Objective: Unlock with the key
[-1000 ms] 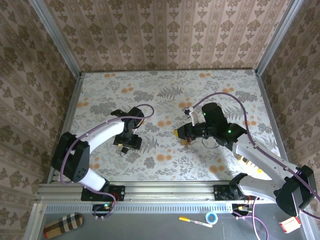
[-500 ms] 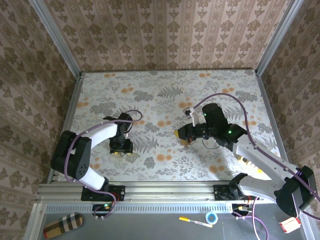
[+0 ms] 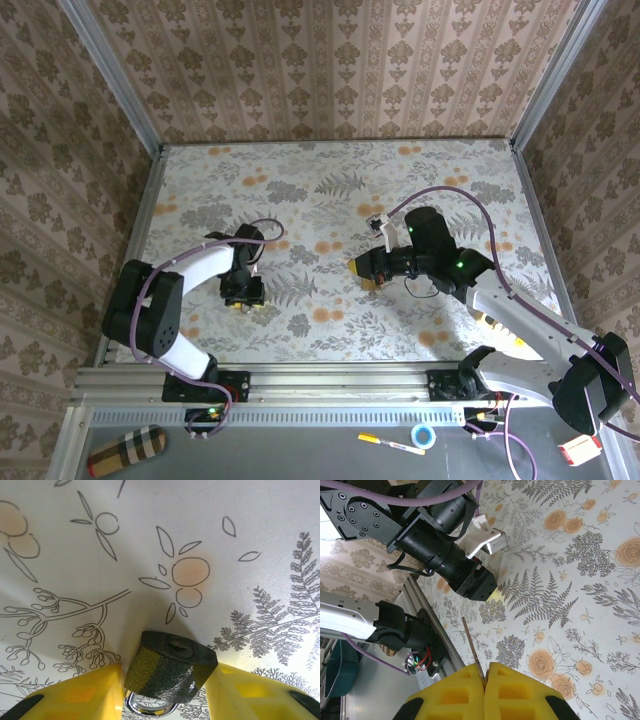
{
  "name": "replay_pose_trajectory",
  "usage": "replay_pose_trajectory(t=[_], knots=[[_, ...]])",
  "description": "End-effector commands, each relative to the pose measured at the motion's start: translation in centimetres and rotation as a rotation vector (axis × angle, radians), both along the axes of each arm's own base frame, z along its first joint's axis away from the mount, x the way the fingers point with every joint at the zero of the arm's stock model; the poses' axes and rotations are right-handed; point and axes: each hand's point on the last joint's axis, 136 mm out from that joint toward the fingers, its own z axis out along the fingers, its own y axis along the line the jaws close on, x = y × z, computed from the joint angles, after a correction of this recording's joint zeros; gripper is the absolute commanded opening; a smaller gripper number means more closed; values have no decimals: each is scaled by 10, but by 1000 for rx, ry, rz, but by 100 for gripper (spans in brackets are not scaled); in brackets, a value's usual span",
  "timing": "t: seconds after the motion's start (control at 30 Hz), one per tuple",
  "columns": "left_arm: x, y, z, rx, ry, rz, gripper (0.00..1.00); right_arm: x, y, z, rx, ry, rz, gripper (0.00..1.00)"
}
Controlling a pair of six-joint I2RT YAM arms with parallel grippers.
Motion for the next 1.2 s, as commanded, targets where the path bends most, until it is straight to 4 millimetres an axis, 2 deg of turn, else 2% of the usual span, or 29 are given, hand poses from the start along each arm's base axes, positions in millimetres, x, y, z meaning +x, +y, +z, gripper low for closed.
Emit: replay_pose_trajectory(t=[0.0,0.2,0.27,0.43,0.57,0.83,1.0,1.17], knots=[[10,-6,-17,1,-23,-30,43,-3,1,7,33,-9,18,0],[14,-2,-9,47,-46,-41,50,-3,2,6,30,-9,22,0],[17,0,-6,64,-53,-44,51,-3,2,6,31,-8,24,0],[21,-7,-2,72,-86,-96,51,-3,1,4,26,-8,23,0],[21,-9,-8,75,-70,-114,48,-3,1,0,23,-4,23,0],[19,-11,-15,70,-66,-132,35,-4,1,-2,31,0,26,0],[27,-29,-8,35,-120,-187,28,-4,0,-7,22,21,21,0],[46,-71,12,-20,-257,-346,23,-5,-9,-13,24,83,6,0]])
